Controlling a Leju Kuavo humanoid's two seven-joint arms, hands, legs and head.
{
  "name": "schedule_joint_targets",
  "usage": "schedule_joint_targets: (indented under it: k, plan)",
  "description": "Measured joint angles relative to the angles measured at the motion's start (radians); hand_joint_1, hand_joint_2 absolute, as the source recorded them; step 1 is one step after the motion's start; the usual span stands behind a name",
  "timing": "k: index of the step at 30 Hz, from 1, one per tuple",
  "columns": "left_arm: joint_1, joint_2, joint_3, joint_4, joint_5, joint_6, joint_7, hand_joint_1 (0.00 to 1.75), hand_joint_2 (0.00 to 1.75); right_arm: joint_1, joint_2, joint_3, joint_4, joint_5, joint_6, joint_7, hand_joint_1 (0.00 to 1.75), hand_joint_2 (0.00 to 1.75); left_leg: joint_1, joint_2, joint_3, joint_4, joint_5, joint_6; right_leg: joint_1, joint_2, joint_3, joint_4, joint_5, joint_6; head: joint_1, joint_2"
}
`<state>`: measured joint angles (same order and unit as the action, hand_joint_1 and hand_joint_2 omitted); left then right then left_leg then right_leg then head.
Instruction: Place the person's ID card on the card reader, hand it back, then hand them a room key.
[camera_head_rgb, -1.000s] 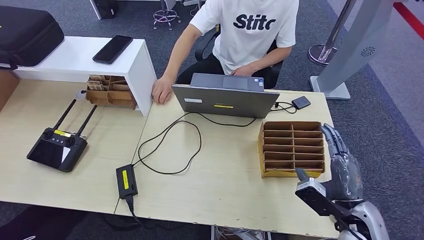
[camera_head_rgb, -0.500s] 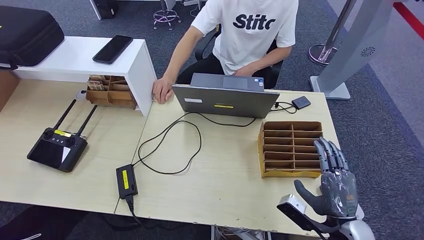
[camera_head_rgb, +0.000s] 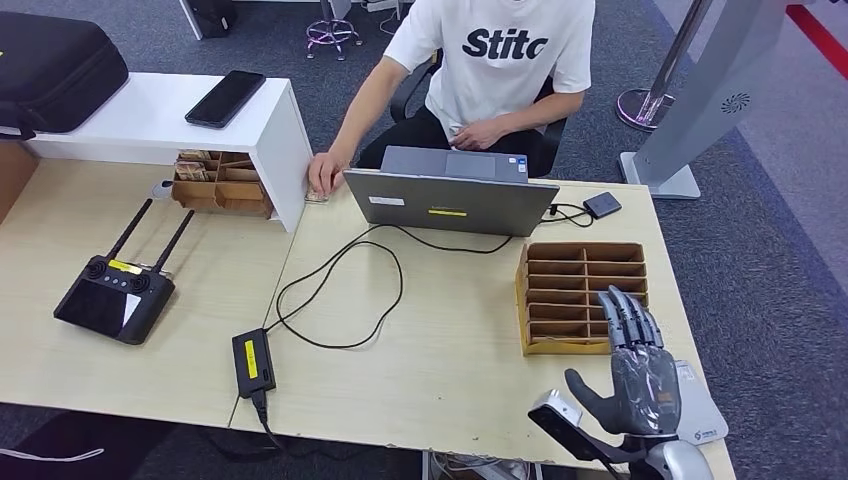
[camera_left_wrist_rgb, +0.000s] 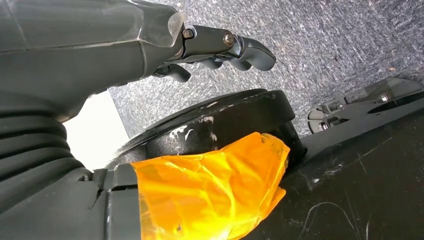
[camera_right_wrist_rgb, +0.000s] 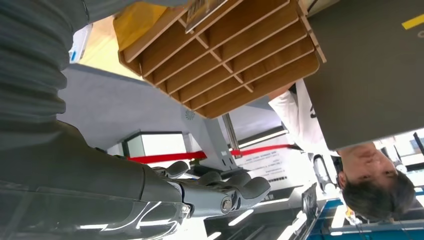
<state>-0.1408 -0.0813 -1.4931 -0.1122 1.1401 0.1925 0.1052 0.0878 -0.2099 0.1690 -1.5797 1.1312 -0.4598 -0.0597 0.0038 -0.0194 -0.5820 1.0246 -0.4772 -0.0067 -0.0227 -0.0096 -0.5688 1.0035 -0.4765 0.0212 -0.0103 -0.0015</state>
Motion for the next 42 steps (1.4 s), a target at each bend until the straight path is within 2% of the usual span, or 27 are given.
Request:
schedule_joint_targets:
  k: [21,42]
  plan:
    - [-0.005,0.002,-0.002,0.0,-0.028,-0.001,0.018,0.0,1.75,-0.21,0.044,-0.006,0.339,-0.085,0.019,-0.007,0.0,1.75,0.0,0.0,0.0,0.0,0.0,0.0,0.0,0.0,0.0,0.0,0.0,0.0,0.0,0.0]
    - [-0.006,0.002,-0.002,0.0,-0.027,-0.003,0.022,0.0,1.75,-0.229,0.053,-0.02,0.393,-0.093,0.024,-0.009,0.0,1.75,0.0,0.0,0.0,0.0,0.0,0.0,0.0,0.0,0.0,0.0,0.0,0.0,0.0,0.0]
